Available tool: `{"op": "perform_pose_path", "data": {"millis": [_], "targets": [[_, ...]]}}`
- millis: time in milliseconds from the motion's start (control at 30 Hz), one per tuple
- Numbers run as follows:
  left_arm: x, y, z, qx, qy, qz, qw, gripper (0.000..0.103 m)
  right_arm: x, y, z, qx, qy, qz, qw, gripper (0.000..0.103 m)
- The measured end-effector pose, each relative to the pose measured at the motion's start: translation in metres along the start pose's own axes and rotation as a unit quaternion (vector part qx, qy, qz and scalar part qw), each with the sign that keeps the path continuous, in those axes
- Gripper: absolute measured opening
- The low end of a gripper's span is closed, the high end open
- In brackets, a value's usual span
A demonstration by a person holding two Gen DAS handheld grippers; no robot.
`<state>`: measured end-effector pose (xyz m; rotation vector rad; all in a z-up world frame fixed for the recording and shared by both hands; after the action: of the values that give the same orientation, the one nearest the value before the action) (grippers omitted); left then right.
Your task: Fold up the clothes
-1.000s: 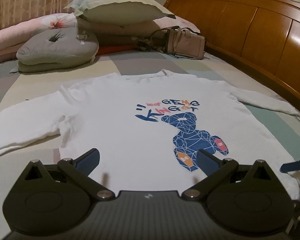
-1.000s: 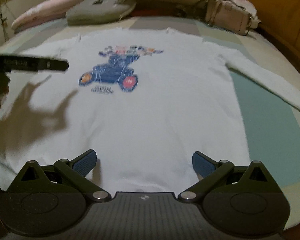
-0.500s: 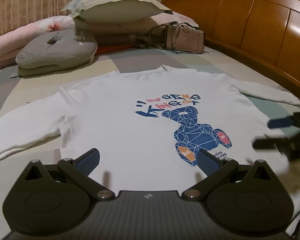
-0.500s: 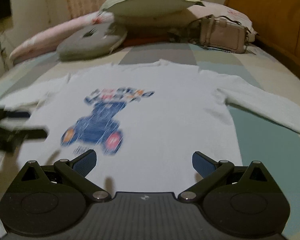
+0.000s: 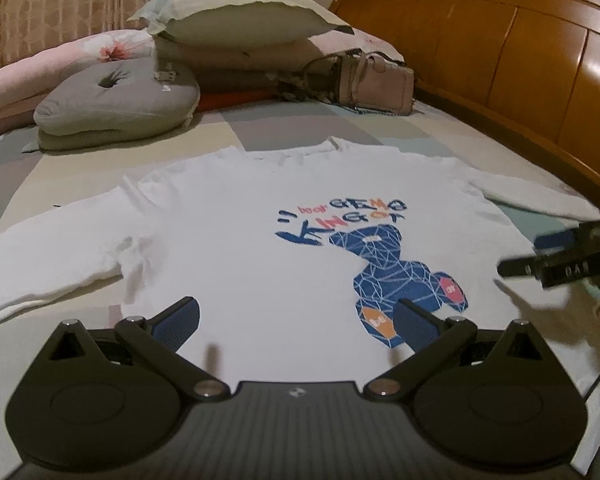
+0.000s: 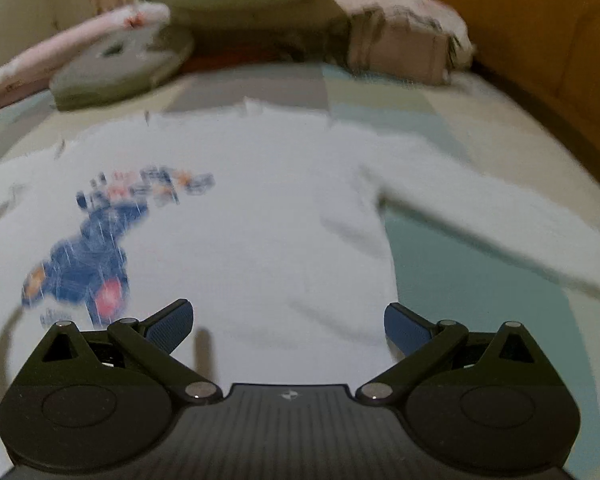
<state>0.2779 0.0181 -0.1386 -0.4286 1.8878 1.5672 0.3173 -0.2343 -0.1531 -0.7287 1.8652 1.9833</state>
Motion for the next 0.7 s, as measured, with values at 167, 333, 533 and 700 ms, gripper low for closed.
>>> {"op": "perform_pose_path", "data": {"millis": [167,333,533,700], "targets": [[-0.001,-0.001,0.008,-0.009,0.007,0.001,0.9999,0.102,-0.044,-0.022,0.010,-0.050,-0.004,-0.012,0.999,0.103],[-0.002,-0.003,0.012,-0.002,0.014,0.009,0.9999,0.102,-0.052,-0.058,0.001,-0.051,-0.017,0.026,0.998,0.103],[-0.006,0.000,0.018,0.001,0.032,0.004,0.9995,0.102,-0.040,-0.045,-0.023,0.033,-0.012,0.033,0.999,0.103],[-0.008,0.007,0.030,-0.003,0.059,-0.008,0.9982,0.102,-0.047,-0.019,0.022,-0.017,0.029,0.013,0.999,0.103]]}}
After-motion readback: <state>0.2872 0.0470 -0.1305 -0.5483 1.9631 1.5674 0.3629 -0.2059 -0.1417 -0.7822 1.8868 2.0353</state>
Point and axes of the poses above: each gripper's, at about its wrist camera, not at the fingertips, and y roughly against the way its jaws point, z to its left, x to its underside, the point moved 8 cm from there along -y, roughly the way its jaws point, and after that the axes turned 11 degrees about z, right-handed, at the moved point
